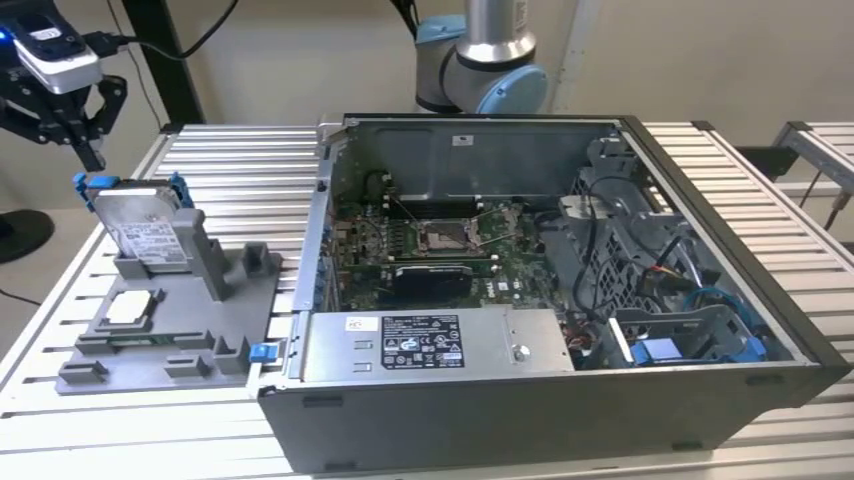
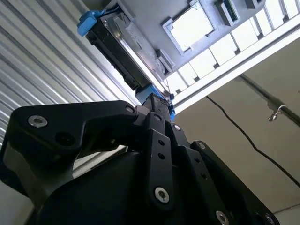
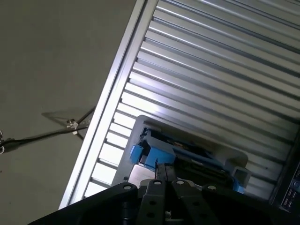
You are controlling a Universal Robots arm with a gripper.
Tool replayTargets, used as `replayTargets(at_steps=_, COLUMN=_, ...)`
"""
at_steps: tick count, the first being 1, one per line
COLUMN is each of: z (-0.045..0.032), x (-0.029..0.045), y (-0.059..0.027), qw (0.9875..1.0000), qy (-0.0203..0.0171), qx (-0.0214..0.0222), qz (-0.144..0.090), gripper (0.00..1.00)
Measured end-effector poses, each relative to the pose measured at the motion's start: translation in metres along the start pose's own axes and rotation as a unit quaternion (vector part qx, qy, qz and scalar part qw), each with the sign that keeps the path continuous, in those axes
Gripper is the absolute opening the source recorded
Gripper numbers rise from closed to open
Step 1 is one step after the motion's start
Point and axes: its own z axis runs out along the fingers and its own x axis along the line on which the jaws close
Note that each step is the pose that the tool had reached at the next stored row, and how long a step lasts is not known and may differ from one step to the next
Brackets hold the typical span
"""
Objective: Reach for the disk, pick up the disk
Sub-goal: 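Pick up the disk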
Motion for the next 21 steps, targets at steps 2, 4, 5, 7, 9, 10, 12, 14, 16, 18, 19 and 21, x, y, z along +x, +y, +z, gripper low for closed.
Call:
replayTargets(at_steps=2, z=0.0000, x=0.0000, y=0.0000, qw=1.0000, qy=0.0003, qx=0.0000, qz=-0.006, gripper=0.00)
replayTargets(at_steps=4, z=0.0000, x=0.0000, y=0.0000, qw=0.9999, qy=0.0005, qx=0.0000, qz=-0.013, gripper=0.00)
replayTargets(at_steps=5, z=0.0000, x=0.0000, y=0.0000, qw=0.9999, qy=0.0006, qx=0.0000, qz=-0.016, gripper=0.00)
replayTargets(at_steps=7, z=-0.0001, x=0.0000, y=0.0000, qw=0.9997, qy=0.0009, qx=0.0000, qz=-0.023, gripper=0.00)
replayTargets(at_steps=9, z=-0.0001, x=0.0000, y=0.0000, qw=0.9996, qy=0.0011, qx=0.0000, qz=-0.029, gripper=0.00)
replayTargets(at_steps=10, z=-0.0001, x=0.0000, y=0.0000, qw=0.9995, qy=0.0012, qx=0.0000, qz=-0.032, gripper=0.00)
replayTargets(at_steps=12, z=-0.0001, x=0.0000, y=0.0000, qw=0.9992, qy=0.0015, qx=0.0000, qz=-0.039, gripper=0.00)
replayTargets(at_steps=14, z=-0.0001, x=0.0000, y=0.0000, qw=0.9990, qy=0.0017, qx=0.0000, qz=-0.044, gripper=0.00)
replayTargets(at_steps=16, z=-0.0001, x=0.0000, y=0.0000, qw=0.9990, qy=0.0017, qx=0.0000, qz=-0.046, gripper=0.00)
replayTargets(at_steps=18, z=-0.0001, x=0.0000, y=0.0000, qw=0.9989, qy=0.0018, qx=0.0000, qz=-0.046, gripper=0.00)
replayTargets(at_steps=19, z=-0.0001, x=0.0000, y=0.0000, qw=0.9989, qy=0.0018, qx=0.0000, qz=-0.047, gripper=0.00)
replayTargets(at_steps=21, z=-0.0001, x=0.0000, y=0.0000, qw=0.9989, qy=0.0018, qx=0.0000, qz=-0.047, gripper=0.00)
